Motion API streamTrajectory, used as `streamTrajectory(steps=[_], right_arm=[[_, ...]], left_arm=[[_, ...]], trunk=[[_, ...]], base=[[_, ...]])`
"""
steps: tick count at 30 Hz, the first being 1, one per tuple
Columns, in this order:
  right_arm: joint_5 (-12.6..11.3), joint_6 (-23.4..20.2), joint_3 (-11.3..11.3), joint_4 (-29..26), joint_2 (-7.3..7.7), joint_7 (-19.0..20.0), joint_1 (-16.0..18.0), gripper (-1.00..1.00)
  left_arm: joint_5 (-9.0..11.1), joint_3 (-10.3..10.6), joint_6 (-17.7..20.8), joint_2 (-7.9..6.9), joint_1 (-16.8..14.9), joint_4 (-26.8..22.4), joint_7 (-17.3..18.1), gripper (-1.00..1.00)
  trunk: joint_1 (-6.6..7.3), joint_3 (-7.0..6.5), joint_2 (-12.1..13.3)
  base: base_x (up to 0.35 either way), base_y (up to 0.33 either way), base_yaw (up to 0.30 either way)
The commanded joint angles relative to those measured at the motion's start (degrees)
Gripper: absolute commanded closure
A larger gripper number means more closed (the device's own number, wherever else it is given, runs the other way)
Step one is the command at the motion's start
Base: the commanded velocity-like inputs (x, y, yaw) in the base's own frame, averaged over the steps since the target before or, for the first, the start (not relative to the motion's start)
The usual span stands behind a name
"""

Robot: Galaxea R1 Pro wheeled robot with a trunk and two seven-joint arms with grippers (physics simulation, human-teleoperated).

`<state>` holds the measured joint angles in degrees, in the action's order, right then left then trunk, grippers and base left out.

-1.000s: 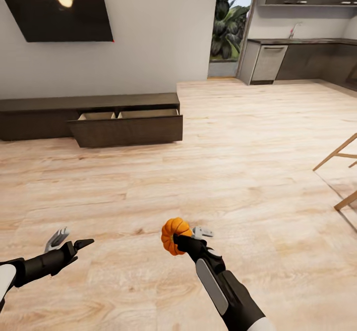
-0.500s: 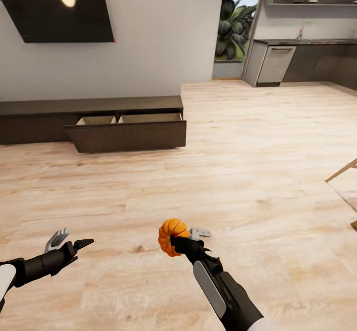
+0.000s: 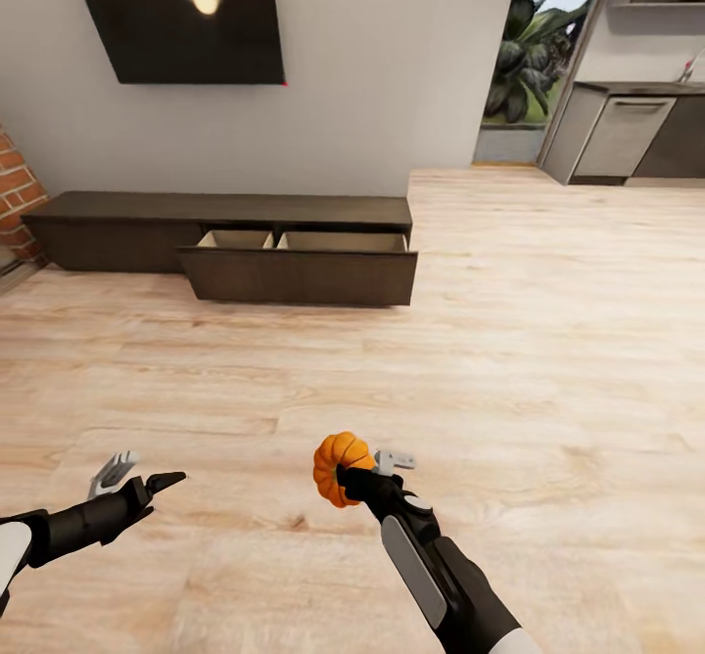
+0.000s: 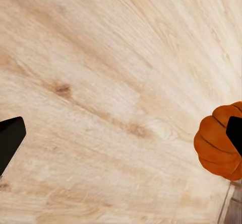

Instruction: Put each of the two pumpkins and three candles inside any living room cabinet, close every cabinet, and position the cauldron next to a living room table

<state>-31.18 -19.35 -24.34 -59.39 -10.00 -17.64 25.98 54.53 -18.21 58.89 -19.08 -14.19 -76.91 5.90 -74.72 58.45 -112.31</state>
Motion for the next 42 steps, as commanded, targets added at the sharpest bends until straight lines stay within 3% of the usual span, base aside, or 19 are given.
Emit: streamTrajectory(steps=[1, 42], right_arm=[[-0.5, -0.1, -0.1, -0.1, 0.0, -0.5, 0.0, 1.0], [-0.5, -0.3, -0.2, -0.1, 0.0, -0.5, 0.0, 1.0]], left_arm=[[-0.6, -0.1, 0.3, 0.01, 0.0, 0.0, 0.6, -1.0], [-0.6, -0.2, 0.3, 0.01, 0.0, 0.0, 0.6, -1.0]], trunk=[[-0.03, 0.04, 0.0], [-0.03, 0.04, 0.0]], base=[[0.33, 0.0, 0.289], [0.33, 0.0, 0.29]])
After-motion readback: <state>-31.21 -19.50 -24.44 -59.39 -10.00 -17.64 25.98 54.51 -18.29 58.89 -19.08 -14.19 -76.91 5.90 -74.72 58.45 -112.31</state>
